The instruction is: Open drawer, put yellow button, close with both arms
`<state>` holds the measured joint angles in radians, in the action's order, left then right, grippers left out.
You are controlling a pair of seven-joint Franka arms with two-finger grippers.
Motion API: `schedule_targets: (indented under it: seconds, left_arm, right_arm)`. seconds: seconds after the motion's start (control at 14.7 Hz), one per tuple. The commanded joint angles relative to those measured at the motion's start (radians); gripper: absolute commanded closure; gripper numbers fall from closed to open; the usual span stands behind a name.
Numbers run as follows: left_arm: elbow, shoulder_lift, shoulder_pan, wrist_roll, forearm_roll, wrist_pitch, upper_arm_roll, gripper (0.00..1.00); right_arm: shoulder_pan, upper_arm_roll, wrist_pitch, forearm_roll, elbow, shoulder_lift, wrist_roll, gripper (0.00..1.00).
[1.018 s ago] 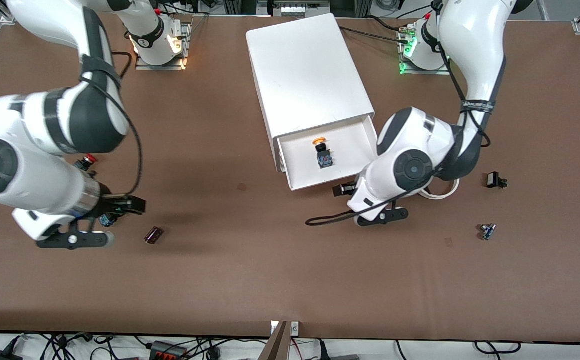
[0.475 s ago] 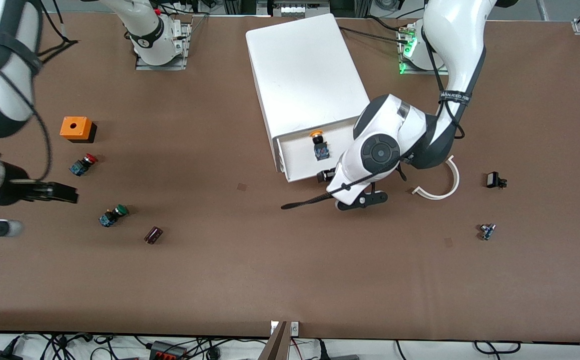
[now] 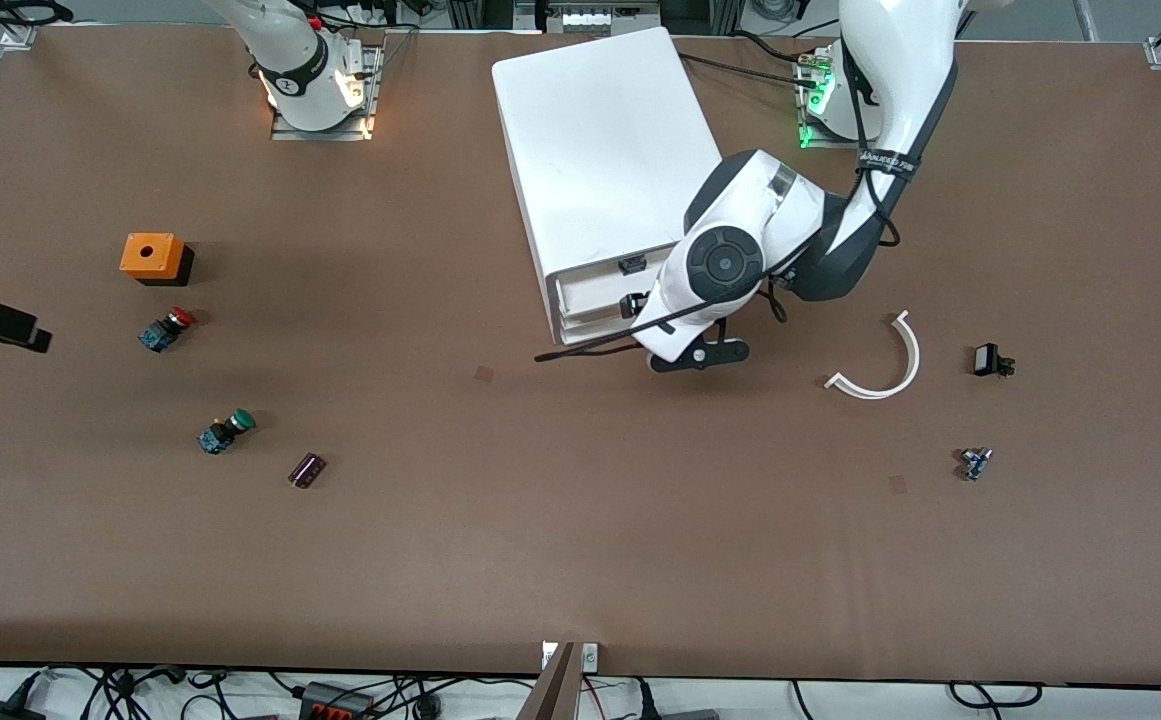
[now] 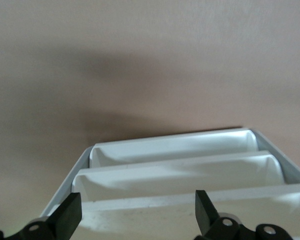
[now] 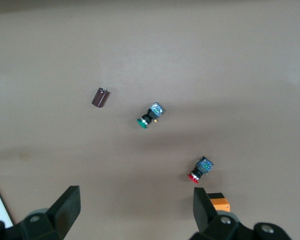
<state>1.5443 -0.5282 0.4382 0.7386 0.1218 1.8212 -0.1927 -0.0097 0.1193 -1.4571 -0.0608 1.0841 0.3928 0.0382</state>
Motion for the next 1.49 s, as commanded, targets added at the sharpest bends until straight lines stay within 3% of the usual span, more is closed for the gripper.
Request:
schedule_targets:
  seconds: [0.0, 0.34, 0.81, 1.09, 1.43]
  left_arm:
    - [0.059, 0.048, -0.001, 0.007, -0.005, 0.001, -0.030, 0.00]
    - [0.059, 0.051, -0.001, 0.007, -0.005, -0.029, -0.051, 0.00]
    - [0.033, 0.063, -0.021, -0.011, -0.016, -0.046, -0.037, 0.00]
    - [-0.035, 0.068, -0.131, -0.016, -0.114, -0.051, -0.042, 0.00]
    - [-0.133, 0.102, -0.278, -0.295, -0.235, -0.164, -0.039, 0.00]
  right_arm:
    - [-0.021, -0.035, -0.100, 0.022, 0.179, -0.107, 0.034, 0.00]
    - [0.014, -0.036, -0.083, 0.058, 0.249, -0.170, 0.045, 0.00]
    - [0.028, -0.036, -0.163, 0.062, 0.495, -0.319, 0.031, 0.00]
    - [0.027, -0.036, -0.256, 0.062, 0.666, -0.439, 0.029, 0.00]
    - [0.025, -0.036, -0.236, 0.062, 0.662, -0.443, -0.018, 0.00]
